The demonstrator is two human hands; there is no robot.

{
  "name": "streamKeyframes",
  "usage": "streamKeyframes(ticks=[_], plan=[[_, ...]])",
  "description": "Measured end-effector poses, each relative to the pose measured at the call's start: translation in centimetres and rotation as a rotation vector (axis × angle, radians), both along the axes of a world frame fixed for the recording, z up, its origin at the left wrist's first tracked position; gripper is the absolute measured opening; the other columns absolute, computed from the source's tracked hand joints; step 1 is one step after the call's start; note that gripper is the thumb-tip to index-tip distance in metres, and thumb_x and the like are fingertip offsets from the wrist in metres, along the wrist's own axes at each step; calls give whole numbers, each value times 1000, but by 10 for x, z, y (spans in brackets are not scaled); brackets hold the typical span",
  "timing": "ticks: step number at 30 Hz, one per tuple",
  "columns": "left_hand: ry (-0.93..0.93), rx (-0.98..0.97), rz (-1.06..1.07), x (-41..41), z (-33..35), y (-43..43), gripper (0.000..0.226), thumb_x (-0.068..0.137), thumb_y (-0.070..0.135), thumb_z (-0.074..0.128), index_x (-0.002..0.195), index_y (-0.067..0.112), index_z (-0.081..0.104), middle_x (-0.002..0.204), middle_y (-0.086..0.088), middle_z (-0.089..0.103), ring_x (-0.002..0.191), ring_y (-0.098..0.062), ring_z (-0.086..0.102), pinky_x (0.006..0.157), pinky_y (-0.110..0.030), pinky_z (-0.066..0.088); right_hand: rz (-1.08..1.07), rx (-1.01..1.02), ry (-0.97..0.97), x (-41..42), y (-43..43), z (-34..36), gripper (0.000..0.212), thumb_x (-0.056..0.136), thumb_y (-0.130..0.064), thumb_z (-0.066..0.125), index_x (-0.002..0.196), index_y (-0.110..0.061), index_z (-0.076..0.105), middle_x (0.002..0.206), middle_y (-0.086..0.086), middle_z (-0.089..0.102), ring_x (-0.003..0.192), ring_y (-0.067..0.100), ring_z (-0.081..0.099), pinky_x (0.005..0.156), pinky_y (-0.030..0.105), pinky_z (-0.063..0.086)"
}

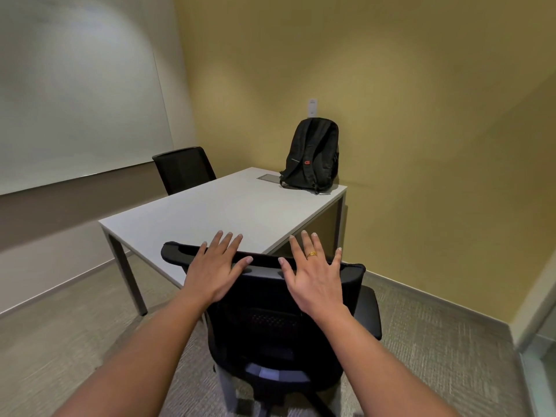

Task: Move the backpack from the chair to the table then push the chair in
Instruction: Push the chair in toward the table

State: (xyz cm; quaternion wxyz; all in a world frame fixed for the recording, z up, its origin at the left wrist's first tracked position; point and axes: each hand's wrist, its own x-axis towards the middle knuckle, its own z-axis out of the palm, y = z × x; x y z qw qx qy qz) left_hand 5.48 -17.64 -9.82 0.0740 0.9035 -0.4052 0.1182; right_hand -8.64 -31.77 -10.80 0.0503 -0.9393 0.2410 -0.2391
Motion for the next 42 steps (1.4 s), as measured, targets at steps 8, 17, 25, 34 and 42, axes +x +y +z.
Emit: streamKeyframes(ticks=[8,17,25,34,42], plan=[[-17,4,-25,-6,-1,-30,115,53,76,-35,148,27,7,157,2,10,144,-15,-3,116,-38,2,-20,-11,40,-3,-43,-3,79,78,-62,-9,146,-27,10,156,-2,3,142,15,-6,108,59,-5],[-40,-3,9,-13,-2,-81,113,56,73,-36,148,28,12,157,3,12,144,-15,-4,117,-41,3,38,-18,42,0,-104,-4,78,77,-62,-8,145,-29,11,156,-5,4,142,12,-6,109,56,-8],[-44,-30,81,-26,-4,-146,114,56,73,-37,148,26,11,157,1,13,144,-17,-5,118,-40,3,115,14,71,7,-184,-2,57,94,-55,15,145,-30,11,156,-6,5,141,10,-4,109,55,-10],[2,-22,178,-40,-2,-241,70,89,61,6,148,23,10,157,-1,12,144,-20,-5,117,-41,3,215,33,175,22,-292,6,58,94,-54,18,146,-31,6,156,-8,1,141,8,-5,110,57,-5],[-23,-5,274,-33,-3,-303,70,89,60,4,148,23,11,157,-3,13,144,-22,-4,116,-43,3,302,14,191,47,-361,6,56,94,-54,18,146,-33,7,156,-7,3,141,9,-3,110,59,-7]])
